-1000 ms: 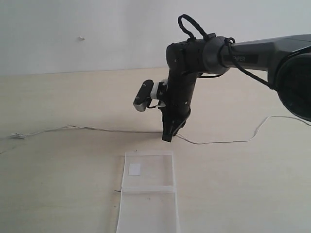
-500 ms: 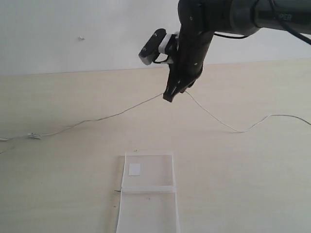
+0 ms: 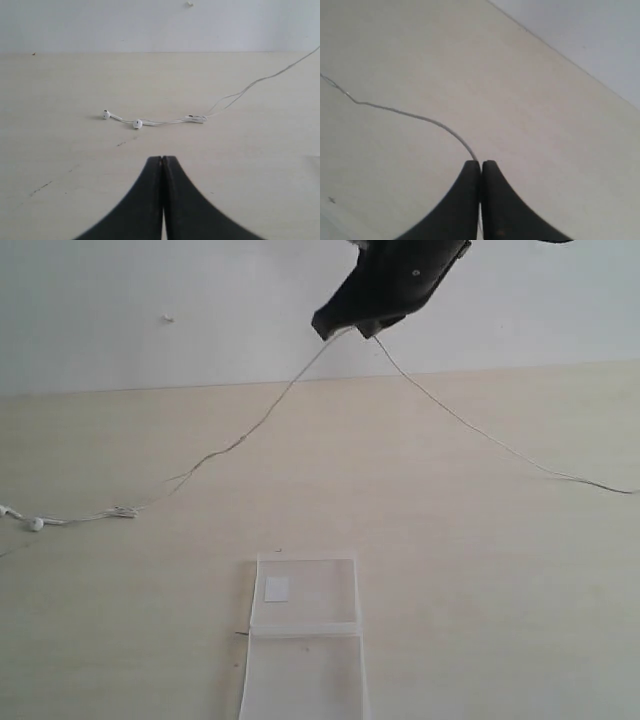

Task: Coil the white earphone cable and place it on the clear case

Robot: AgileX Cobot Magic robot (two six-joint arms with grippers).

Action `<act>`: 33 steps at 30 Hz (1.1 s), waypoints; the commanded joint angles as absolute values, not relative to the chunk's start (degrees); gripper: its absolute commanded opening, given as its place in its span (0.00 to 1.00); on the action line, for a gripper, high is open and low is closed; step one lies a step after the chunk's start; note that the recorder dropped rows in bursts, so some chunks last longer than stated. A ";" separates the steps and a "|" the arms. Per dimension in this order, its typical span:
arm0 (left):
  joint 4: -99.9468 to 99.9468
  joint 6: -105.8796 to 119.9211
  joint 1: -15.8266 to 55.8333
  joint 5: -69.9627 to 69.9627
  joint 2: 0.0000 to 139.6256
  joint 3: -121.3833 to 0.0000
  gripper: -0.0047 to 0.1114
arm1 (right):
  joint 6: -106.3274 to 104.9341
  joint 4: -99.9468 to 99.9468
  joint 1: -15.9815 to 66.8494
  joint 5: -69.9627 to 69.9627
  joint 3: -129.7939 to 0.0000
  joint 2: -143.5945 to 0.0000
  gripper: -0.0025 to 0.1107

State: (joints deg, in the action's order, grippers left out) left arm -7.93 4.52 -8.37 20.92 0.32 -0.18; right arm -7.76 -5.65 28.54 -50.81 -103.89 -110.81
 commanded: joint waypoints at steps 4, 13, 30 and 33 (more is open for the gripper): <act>-7.92 4.55 -7.89 20.38 0.00 0.00 0.04 | -7.81 1.49 28.34 -46.71 -103.09 -104.78 0.02; -7.92 4.55 -7.89 20.38 0.00 0.00 0.04 | -7.49 5.10 28.34 -31.61 -91.58 -95.47 0.02; -7.92 4.55 -7.89 20.38 0.00 0.00 0.04 | -6.85 5.24 27.97 -16.44 -82.08 -80.97 0.02; -7.92 4.55 -7.89 20.38 0.00 0.00 0.04 | -6.99 5.24 27.97 -15.95 -82.08 -80.78 0.02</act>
